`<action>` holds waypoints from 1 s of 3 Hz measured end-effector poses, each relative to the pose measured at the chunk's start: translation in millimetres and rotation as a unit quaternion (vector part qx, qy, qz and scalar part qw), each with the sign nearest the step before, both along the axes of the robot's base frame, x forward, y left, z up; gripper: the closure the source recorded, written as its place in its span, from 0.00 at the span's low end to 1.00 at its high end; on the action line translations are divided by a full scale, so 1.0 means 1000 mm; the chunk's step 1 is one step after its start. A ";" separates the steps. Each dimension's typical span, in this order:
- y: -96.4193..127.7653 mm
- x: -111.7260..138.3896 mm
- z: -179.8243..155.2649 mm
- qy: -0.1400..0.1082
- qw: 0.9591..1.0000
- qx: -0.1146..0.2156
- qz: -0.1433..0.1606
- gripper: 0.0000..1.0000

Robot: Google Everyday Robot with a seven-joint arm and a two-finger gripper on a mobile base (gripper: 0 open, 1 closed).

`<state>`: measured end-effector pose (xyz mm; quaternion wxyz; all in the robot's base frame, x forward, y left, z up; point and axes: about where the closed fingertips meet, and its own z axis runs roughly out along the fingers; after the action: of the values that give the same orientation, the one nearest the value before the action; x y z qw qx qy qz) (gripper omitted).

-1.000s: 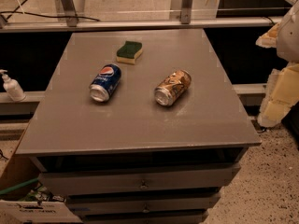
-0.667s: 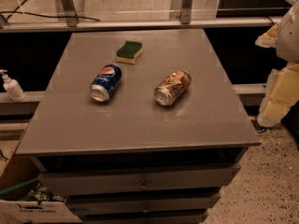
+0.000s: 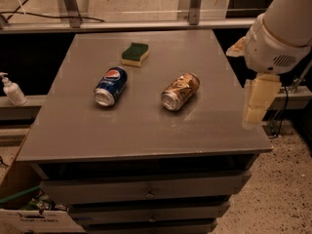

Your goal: Pick orange can

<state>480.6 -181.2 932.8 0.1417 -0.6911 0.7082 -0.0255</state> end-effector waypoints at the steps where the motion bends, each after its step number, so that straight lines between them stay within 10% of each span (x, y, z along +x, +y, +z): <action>1: 0.016 0.016 -0.022 0.010 0.998 -0.009 0.055 0.00; 3: 0.042 0.044 -0.057 0.033 0.989 -0.015 0.142 0.00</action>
Offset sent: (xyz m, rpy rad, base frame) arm 0.0463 0.0392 -0.0708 -0.0640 0.0847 0.3317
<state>524.9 -138.7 875.5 0.1103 -0.7871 0.6069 0.0067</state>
